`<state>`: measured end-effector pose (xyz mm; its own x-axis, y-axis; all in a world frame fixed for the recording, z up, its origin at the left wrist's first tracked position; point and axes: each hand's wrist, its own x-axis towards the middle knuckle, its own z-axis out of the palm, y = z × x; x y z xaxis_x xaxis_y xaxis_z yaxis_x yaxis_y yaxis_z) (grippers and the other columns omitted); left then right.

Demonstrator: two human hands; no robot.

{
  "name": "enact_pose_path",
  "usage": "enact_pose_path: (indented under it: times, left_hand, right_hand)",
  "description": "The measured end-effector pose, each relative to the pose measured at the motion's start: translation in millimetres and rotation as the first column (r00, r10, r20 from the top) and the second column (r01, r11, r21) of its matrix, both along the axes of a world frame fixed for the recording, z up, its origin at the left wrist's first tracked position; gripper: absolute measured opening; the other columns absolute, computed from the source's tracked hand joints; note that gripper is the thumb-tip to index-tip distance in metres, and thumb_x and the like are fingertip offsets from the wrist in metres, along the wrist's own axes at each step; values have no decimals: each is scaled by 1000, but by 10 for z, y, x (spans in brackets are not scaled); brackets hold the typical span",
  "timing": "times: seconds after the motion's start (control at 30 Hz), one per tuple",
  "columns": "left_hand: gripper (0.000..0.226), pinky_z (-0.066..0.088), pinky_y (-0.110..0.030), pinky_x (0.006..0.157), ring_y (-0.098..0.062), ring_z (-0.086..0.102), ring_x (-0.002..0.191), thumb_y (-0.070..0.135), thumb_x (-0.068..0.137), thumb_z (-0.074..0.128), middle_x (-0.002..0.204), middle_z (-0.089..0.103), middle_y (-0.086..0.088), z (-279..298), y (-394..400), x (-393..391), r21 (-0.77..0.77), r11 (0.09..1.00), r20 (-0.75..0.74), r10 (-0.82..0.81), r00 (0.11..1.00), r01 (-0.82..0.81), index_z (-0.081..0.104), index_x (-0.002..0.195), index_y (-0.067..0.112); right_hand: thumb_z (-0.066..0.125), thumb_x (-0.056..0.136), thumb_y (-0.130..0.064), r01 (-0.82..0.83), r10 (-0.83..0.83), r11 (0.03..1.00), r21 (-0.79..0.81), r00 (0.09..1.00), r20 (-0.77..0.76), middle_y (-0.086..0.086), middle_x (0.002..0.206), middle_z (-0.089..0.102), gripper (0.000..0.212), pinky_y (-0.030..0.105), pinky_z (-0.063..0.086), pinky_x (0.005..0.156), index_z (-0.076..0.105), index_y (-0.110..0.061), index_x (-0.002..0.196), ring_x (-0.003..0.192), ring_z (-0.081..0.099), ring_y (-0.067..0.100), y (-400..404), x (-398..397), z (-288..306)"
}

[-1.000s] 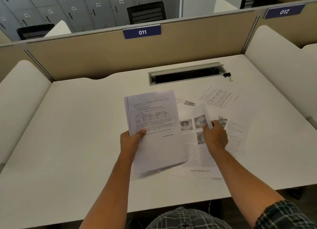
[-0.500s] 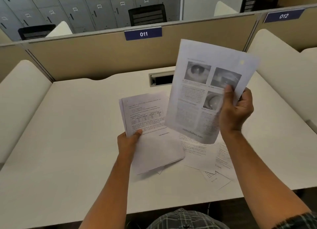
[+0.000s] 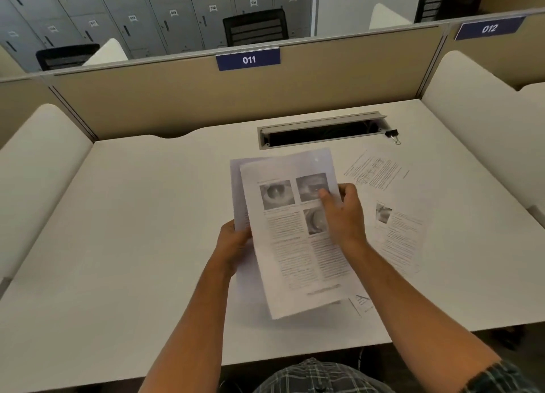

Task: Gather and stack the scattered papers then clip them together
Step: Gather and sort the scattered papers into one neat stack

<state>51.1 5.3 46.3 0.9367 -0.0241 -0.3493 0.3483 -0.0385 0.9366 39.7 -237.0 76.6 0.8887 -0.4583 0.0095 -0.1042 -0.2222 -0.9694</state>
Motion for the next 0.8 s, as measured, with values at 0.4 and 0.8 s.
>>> enact_pose_path:
  times: [0.4,0.8]
  left_hand:
    - [81,63,-51,86,-28,77,97,78,56,82,109,79,-6,317,-202,-81,-147,989,140,34,990,-14,75,112,19]
    - [41,63,-49,87,-24,71,111,41,67,88,114,77,-1,78,-16,-93,-47,997,284,-49,958,65,77,107,42]
  right_hand:
    - [71,97,-21,-81,47,986,145,973,228,-5,110,74,28,28,64,76,60,-28,121,99,74,15,98,28,262]
    - [71,92,-44,-519,507,842,143,854,115,-7,126,71,34,46,57,98,65,-44,126,119,65,19,-166,-128,-156]
